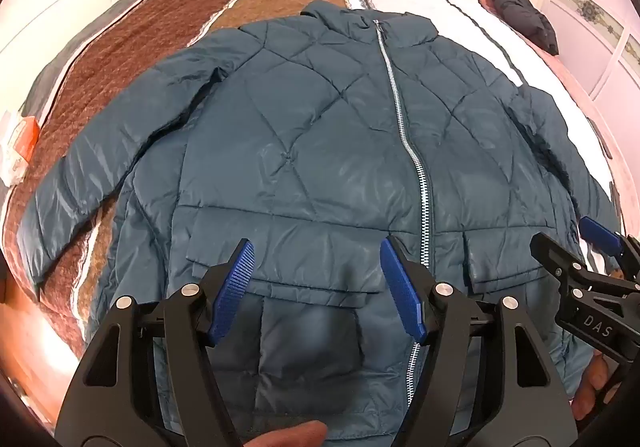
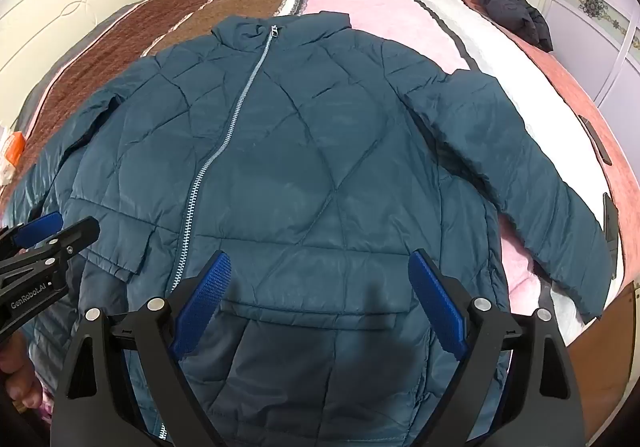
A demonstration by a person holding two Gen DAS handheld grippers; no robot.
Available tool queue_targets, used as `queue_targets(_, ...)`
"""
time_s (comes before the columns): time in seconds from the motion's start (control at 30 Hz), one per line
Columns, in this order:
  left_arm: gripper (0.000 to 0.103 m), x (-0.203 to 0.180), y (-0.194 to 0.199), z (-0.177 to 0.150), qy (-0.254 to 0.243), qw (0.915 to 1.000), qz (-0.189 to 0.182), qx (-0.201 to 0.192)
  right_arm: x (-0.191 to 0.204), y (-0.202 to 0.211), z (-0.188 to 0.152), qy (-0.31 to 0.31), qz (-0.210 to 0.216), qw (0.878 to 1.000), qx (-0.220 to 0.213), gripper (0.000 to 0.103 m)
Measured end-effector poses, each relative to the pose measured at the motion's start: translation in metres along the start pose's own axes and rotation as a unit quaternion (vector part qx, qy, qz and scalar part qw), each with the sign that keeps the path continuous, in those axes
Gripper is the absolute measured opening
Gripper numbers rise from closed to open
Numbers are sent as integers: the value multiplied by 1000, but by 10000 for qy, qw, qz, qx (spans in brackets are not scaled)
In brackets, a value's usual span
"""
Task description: Fold large clothes
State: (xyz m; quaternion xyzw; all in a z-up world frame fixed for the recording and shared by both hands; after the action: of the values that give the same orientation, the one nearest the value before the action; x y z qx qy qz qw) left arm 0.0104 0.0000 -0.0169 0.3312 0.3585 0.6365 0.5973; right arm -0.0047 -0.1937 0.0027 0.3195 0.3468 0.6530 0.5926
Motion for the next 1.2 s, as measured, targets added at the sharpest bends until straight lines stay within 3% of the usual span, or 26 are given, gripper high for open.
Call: queue_targets(1.2,66,1,1,-4,-20,10000,-19,14,-3,1,0,3,4,10000,2,87)
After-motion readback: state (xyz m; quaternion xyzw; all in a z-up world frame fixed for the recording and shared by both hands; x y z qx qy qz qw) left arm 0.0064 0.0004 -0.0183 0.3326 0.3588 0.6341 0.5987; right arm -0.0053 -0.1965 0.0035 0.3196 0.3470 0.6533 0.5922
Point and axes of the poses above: each gripper's, at about its wrist camera, not at the fingertips, and y roughly against the way its jaws point, x to its left, z to its top, the point moved 2 cm from there along -y, roughly the way its jaws point, and after that the axes turned 2 degrees about z, right-handed, at the moved point
